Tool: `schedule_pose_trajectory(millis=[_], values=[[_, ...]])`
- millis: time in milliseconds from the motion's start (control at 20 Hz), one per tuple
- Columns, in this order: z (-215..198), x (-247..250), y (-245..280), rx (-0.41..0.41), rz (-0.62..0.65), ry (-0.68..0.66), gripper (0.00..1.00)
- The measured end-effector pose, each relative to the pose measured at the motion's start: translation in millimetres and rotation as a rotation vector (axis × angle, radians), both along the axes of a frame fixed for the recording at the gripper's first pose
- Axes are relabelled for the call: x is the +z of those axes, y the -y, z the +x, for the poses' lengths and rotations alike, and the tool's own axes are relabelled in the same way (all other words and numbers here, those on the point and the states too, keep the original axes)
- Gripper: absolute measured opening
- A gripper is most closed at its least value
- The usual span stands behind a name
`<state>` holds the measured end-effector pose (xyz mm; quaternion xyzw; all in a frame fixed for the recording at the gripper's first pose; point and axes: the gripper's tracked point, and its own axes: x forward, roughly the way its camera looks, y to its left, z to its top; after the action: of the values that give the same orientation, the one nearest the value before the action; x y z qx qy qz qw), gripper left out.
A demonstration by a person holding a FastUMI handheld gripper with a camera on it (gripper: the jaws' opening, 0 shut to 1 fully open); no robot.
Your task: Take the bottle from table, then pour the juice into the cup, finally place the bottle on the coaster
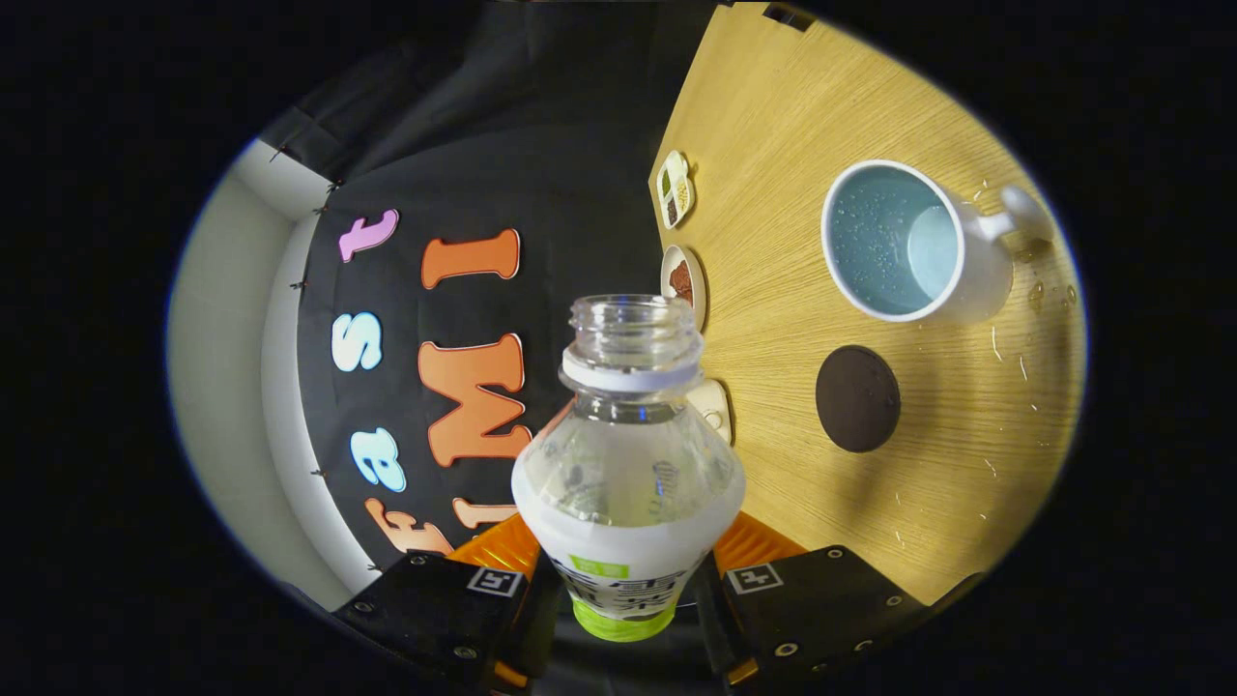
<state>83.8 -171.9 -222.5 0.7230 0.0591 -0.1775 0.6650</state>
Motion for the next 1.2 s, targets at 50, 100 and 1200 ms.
schedule_pose_trajectory(millis=[50,100,1200], values=[[-1,1,0,-0.003,0.012,0.001,0.62],[0,1,0,-0.005,0.024,0.004,0.62],[-8,6,11,-0.041,0.129,-0.016,0.62]])
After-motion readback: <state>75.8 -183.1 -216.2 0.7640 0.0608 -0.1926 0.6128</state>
